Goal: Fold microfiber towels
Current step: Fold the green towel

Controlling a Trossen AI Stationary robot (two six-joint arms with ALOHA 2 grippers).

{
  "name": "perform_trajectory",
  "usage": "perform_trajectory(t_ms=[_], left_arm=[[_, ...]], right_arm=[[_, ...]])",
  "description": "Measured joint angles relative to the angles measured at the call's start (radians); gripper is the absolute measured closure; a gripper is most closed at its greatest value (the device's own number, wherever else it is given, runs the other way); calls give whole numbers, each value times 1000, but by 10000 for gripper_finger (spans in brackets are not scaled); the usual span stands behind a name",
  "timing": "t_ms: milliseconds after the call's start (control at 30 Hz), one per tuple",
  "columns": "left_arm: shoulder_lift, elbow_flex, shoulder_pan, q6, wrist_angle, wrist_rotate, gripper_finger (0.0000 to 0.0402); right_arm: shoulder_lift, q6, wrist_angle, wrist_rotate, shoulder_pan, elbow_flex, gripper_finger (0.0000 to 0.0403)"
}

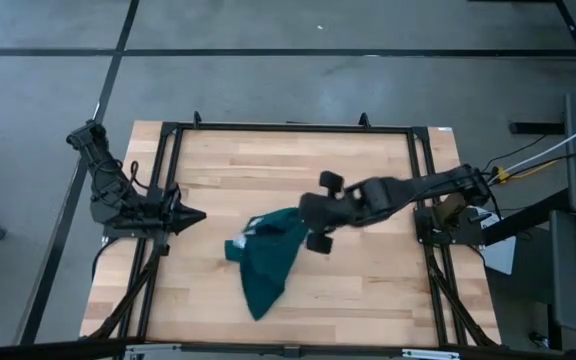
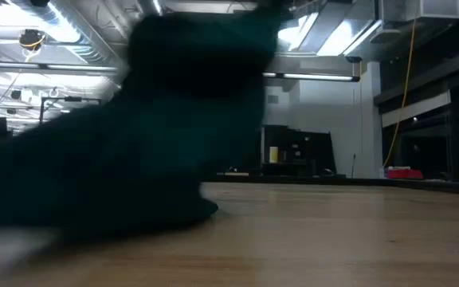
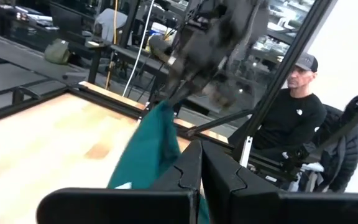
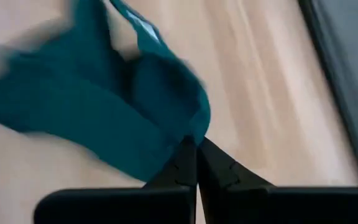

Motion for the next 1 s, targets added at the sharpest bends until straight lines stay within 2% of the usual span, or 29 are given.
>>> perform_trajectory(t_ms=[133,233,333,533,600,767,833,1000], left_arm=[[1,0,0,7,-9,1,398],[0,0,0,6,-8,18,398],[0,0,0,-13,-8,43,398],[11,0,-8,-23,7,63,398],[18,0,-13,-42,0,69,398],[47,0,-19,-186,-107,83,398],[68,0,-14,-262,-163,100,398],[139,0,23,-464,-327,164,398]], right_arm=[[-65,10,22,95,-49,-79,393],[-112,128,12,179,-132,-170,370],[-200,191,141,187,-187,-250,335],[-342,132,658,118,-208,-414,261],[-389,160,778,32,-215,-451,243],[-371,333,768,-240,-139,-532,237],[-337,369,781,-269,-80,-535,248],[-230,406,740,-247,42,-538,282]])
